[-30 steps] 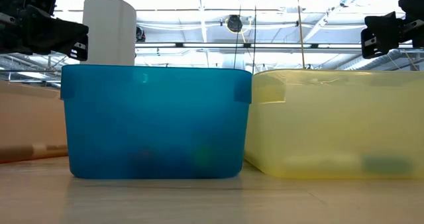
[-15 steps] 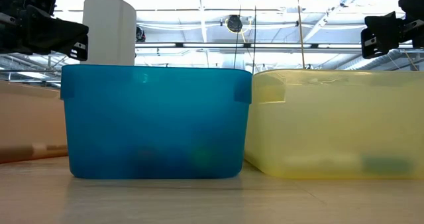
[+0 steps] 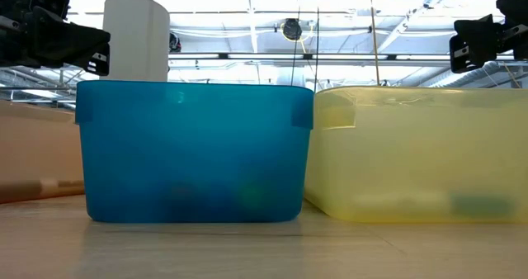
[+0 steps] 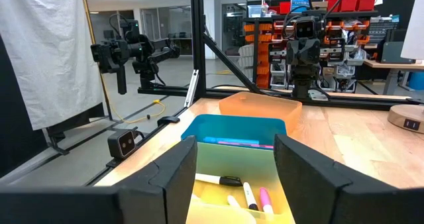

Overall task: Pick & Place Markers
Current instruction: Return to Home Position

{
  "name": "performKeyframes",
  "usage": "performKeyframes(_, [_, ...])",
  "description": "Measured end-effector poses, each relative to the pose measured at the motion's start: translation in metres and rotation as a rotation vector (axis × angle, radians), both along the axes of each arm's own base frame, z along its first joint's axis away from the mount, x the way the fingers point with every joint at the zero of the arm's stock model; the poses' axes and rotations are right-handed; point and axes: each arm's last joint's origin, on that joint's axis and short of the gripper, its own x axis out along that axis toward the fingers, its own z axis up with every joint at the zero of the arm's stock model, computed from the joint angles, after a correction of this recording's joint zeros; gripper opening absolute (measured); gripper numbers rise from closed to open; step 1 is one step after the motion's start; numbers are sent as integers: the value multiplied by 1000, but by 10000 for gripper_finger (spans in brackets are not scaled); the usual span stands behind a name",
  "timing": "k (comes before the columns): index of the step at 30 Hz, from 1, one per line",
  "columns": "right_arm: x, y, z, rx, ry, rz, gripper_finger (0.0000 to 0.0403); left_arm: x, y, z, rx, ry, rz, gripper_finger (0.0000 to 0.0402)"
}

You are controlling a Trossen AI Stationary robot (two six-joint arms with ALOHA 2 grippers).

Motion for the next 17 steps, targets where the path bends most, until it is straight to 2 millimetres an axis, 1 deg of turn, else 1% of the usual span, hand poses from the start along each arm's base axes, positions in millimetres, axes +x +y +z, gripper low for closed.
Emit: performKeyframes(17, [0,0,0,0,0,0,191,0,0,0,0,0,0,37])
